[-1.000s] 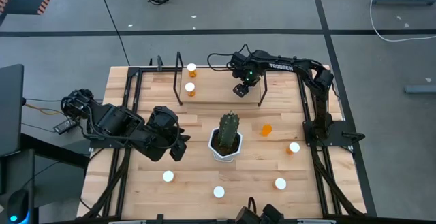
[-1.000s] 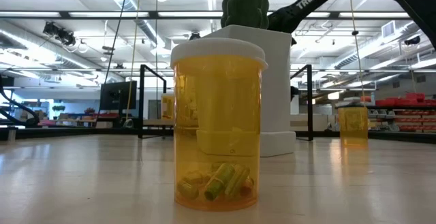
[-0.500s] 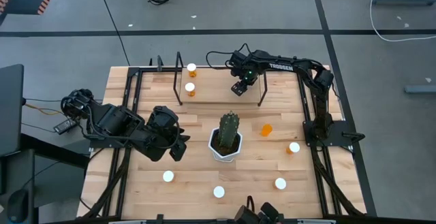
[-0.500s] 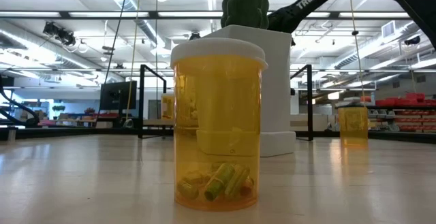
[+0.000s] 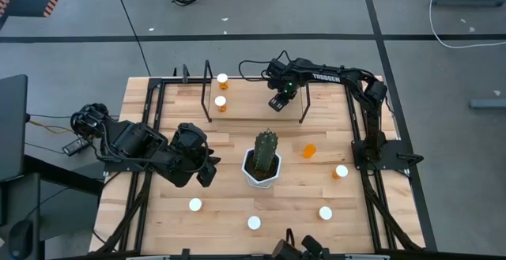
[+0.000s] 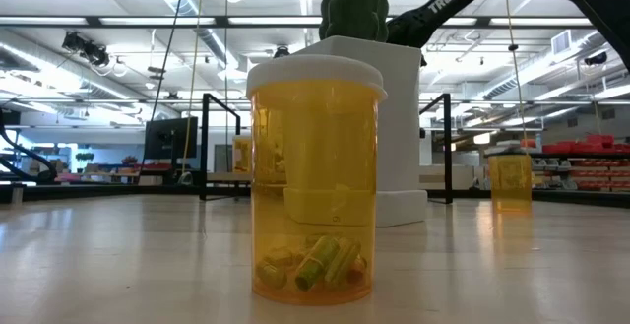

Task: Pick and place medicine bottles onto shelf by color
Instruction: Put the orange medicine bottle on the shelf

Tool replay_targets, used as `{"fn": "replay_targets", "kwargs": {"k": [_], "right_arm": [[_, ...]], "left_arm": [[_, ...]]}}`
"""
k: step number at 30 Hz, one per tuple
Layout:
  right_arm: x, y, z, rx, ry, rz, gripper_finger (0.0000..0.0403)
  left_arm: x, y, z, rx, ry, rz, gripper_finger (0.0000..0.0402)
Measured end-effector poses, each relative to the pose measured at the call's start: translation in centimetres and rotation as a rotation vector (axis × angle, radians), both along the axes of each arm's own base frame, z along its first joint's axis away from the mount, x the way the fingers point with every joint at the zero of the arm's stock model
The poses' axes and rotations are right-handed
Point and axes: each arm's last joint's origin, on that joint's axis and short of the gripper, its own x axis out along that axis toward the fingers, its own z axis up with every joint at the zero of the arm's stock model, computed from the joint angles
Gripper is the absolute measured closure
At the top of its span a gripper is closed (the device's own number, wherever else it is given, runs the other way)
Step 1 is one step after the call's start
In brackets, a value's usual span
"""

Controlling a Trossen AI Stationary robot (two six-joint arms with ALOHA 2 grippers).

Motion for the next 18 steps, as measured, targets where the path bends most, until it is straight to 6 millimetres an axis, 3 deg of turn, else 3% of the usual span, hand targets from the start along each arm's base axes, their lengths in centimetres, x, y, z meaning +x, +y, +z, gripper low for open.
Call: {"fn": "replay_targets", "kwargs": {"k": [9, 18], "right_arm": [[0.0, 0.2, 0.0, 0.055, -0.023, 0.023, 0.0391], [0.3, 1.1, 0.3, 0.077, -0.024, 0.060, 0.0383]], "left_arm": [[0.0, 0.0, 0.0, 0.000, 0.000, 0.000, 0.0230], [0.0, 0.0, 0.0, 0.001, 0.000, -0.001, 0.0230]]}}
